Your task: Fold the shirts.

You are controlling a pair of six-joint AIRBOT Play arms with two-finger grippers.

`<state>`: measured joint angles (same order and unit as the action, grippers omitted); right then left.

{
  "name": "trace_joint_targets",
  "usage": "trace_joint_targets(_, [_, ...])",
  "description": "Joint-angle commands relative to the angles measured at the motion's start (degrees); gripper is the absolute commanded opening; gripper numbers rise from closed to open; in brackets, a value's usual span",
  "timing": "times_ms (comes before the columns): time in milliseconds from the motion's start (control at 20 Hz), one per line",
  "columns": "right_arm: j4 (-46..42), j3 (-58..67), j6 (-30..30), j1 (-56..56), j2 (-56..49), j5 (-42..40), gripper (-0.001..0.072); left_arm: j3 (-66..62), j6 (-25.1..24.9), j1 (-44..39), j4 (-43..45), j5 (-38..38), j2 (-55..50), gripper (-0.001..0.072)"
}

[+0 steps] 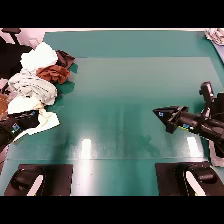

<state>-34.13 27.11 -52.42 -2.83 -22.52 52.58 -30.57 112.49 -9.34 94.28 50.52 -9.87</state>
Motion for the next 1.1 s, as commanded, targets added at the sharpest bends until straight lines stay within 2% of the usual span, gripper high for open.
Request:
trace_joint_targets(0, [0.09,-1.40,-0.26,2.54,3.39,0.37,0.0130,0.02,-0.02,0.04,0.00,-1.27,0.04,0.0347])
trace_joint_targets(250, [0.04,-1.44,-0.66,5.49,4.11,3.58,0.0130,0.02,0.00,0.04,0.00,-1.27,0.04,0.0347])
trace_joint_targets(450, [0.11,-1.44,-0.70,5.75,3.34,1.88,0.0130,0.02,0.00,0.04,-0.07,-1.75,0.04,0.0347])
trace_joint_targets(650, [0.13,-1.42,-6.51,5.75,-1.33,2.36,0.0130,0.02,1.68,0.04,-1.68,-10.29,0.04,0.0348])
trace_joint_targets(800, [0.35,-1.40,-6.95,5.75,-5.49,3.76,0.0129,0.02,1.73,0.07,-1.64,-14.97,0.04,0.0347])
trace_joint_targets(950, [6.05,-1.36,-6.91,5.75,-8.52,2.75,0.0129,0.00,1.46,0.04,-1.49,-20.13,0.04,0.0347])
trace_joint_targets(1000, [7.80,-1.29,-6.91,5.75,-9.53,2.19,0.0129,-0.07,2.34,0.04,-1.49,-20.81,0.04,0.0345])
trace_joint_targets(1050, [8.52,-1.01,-6.86,5.75,-10.47,2.05,0.0129,-0.28,6.49,0.07,-1.51,-20.96,0.04,0.0344])
